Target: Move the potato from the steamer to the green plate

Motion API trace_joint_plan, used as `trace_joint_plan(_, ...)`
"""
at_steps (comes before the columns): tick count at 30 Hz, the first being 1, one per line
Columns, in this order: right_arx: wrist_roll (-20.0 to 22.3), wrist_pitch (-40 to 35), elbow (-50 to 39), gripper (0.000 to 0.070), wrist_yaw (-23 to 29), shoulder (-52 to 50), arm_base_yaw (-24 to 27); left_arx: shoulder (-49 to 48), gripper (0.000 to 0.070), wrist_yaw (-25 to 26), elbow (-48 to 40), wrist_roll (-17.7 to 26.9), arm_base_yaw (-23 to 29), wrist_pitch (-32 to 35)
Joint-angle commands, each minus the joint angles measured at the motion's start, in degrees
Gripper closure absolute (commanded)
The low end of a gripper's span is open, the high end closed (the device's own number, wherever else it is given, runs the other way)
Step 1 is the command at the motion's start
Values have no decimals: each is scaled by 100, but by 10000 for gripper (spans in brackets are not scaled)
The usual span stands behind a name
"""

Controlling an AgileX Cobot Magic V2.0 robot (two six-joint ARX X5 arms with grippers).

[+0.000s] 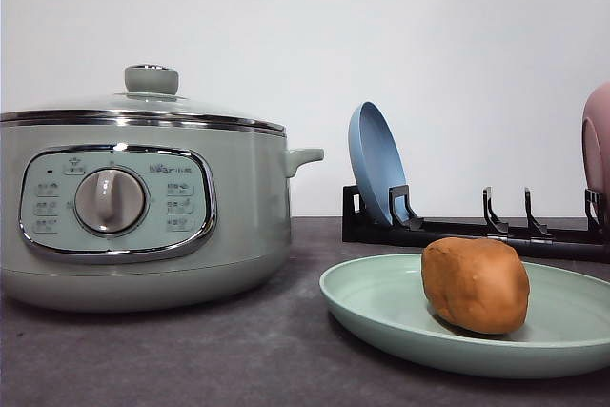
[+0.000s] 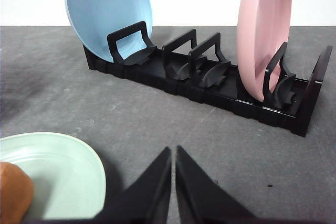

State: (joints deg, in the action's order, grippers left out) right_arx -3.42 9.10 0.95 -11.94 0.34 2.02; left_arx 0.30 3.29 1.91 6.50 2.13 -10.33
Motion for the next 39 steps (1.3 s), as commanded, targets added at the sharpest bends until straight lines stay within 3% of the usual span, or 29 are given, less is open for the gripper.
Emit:
trace_joint_plan(1, -59, -7, -28, 699, -4, -13, 0, -11, 690, 2, -111, -9, 11, -50)
trace_joint_plan(39, -59, -7, -28, 699, -4, -13, 0, -11, 690, 2, -111, -9, 11, -50)
